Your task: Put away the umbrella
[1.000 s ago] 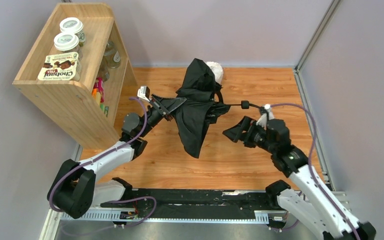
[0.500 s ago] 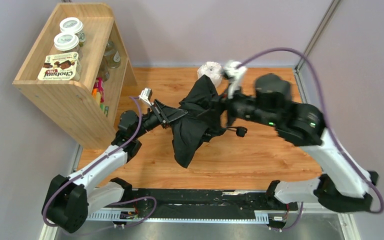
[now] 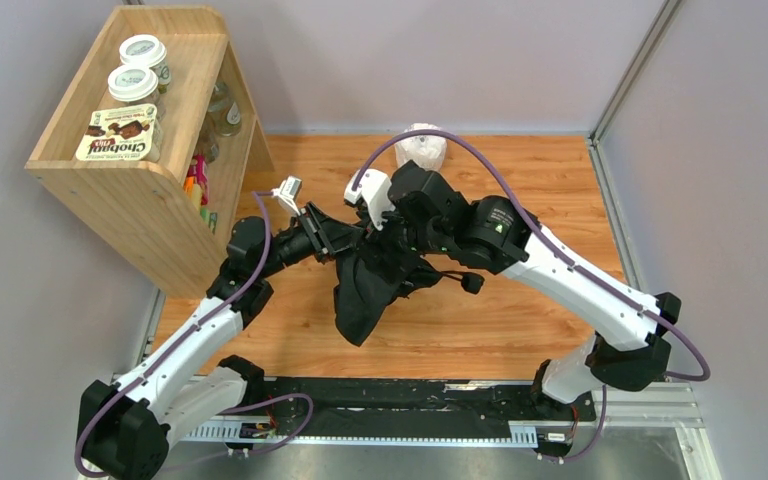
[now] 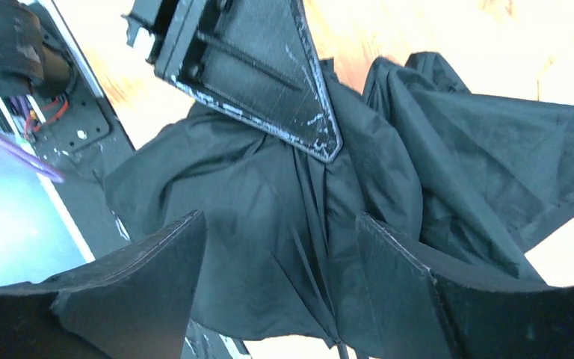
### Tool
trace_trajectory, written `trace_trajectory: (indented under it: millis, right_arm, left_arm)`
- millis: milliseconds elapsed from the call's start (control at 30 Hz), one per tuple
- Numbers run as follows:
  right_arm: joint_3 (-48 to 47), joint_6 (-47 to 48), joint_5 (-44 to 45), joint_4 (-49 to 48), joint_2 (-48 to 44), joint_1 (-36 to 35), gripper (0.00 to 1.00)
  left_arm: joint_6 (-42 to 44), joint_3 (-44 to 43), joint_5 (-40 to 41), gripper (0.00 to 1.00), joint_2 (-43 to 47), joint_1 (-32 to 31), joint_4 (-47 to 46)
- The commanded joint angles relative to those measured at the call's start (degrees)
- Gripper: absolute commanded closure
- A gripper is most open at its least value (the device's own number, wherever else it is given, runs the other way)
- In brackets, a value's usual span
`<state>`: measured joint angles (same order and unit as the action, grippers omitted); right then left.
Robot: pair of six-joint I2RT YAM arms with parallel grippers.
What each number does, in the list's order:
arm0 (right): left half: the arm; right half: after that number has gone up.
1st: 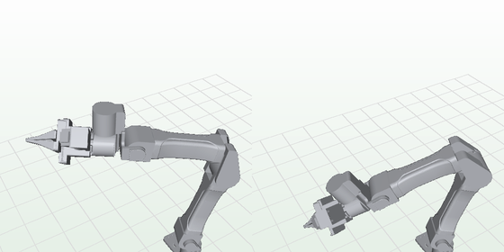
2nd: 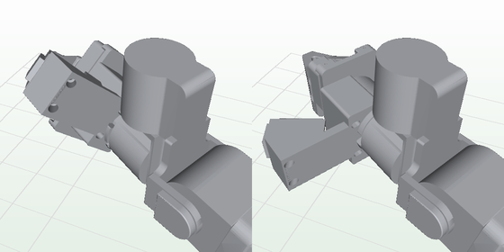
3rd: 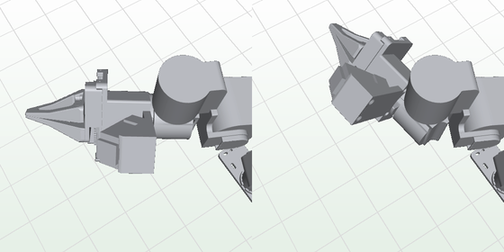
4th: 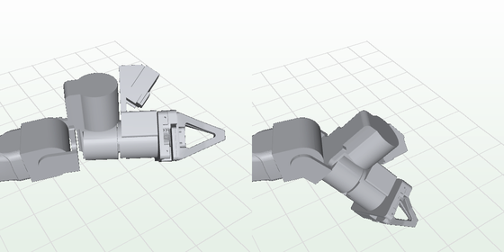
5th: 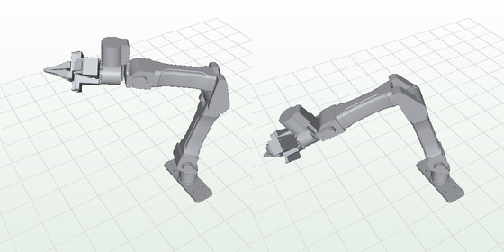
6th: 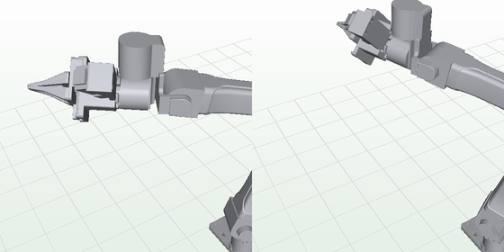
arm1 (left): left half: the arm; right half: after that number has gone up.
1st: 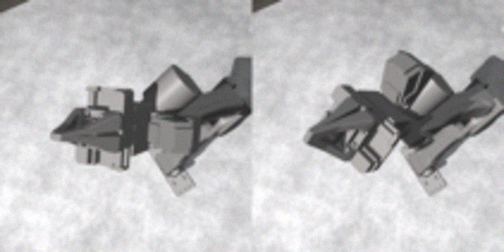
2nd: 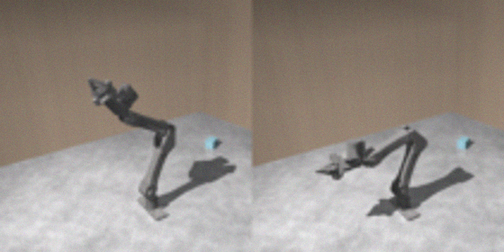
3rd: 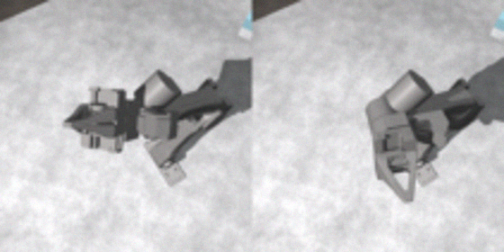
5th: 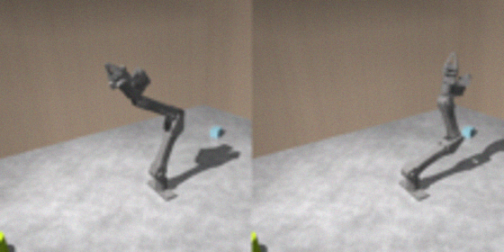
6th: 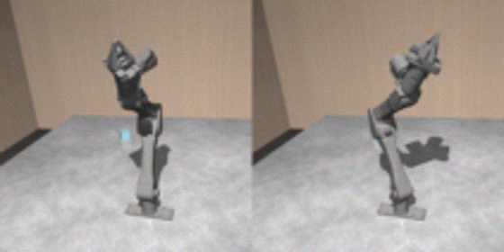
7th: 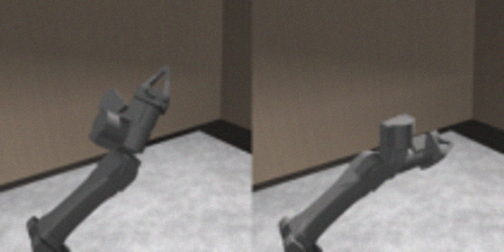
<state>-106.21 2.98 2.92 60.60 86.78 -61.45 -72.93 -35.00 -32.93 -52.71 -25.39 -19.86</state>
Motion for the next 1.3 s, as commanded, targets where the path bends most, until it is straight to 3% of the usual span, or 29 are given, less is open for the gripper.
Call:
trace_trajectory:
  millis: [0, 300, 633, 967, 1267]
  right_arm:
    - [4.34, 4.49, -1.94, -0.47, -3.02, 0.72, 0.18]
    - [11.11, 5.45, -6.7, -6.01, -4.08, 0.9, 0.0]
    - [16.91, 6.68, 0.33, -14.36, -3.02, 0.72, 0.0]
    - [22.89, 12.65, 19.39, -20.43, -1.18, -2.88, 0.0]
    - [24.21, 16.7, 17.31, -24.12, 1.1, -1.75, 0.0]
  left_arm:
    - [1.03, -3.75, -1.96, 1.0, 1.38, 0.25, -0.27]
    - [-1.07, -6.04, -3.72, 1.0, 0.77, 0.25, -1.23]
    - [-5.91, -7.71, -6.1, 1.0, -0.11, 0.25, -4.4]
    - [-10.39, -8.68, -7.06, 1.0, -0.03, 0.25, -4.67]
    - [-9.52, -10.26, -10.4, 1.0, -0.82, 0.25, -2.91]
